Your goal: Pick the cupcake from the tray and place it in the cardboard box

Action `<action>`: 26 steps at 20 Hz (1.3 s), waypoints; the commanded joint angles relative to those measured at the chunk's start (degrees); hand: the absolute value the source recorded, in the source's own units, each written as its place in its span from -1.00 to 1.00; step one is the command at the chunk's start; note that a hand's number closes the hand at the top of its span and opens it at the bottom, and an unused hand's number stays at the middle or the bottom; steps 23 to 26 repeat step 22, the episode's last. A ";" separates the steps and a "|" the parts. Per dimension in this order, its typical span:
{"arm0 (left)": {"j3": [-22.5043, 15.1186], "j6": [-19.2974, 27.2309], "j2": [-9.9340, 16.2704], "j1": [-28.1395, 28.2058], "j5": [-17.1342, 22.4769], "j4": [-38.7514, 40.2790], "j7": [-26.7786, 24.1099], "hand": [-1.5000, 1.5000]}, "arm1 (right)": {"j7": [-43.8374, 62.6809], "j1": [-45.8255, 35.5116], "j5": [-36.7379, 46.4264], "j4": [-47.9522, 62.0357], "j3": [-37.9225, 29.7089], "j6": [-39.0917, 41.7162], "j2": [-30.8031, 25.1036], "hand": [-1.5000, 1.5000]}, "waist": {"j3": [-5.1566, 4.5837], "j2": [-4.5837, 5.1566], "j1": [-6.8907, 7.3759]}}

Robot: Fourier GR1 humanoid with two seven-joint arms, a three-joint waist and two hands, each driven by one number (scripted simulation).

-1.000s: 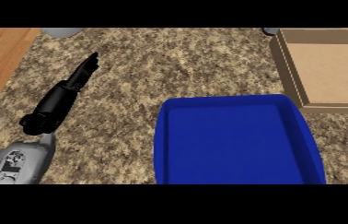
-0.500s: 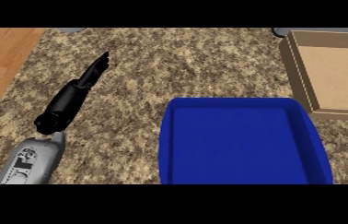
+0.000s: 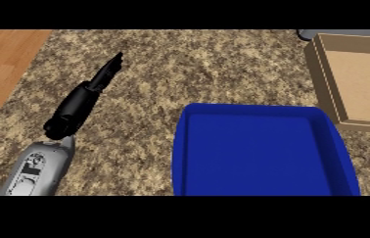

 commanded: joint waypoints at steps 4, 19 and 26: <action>1.17 -0.28 0.50 -0.56 0.56 -0.59 0.75 0.00 | -14.20 -2.94 2.43 6.13 4.14 3.88 2.40 -1.00 | 0.12 -0.06 -0.01; 1.41 -0.03 0.52 1.26 0.13 0.47 -0.84 0.00 | 2.25 -7.59 -31.17 19.82 -15.83 29.80 10.28 -1.00 | 0.23 0.27 -0.77; 0.72 0.45 -0.22 0.08 -0.54 0.59 -0.31 0.00 | 6.98 -10.66 -34.65 21.53 -18.91 31.05 8.43 -1.00 | 0.35 0.65 -0.78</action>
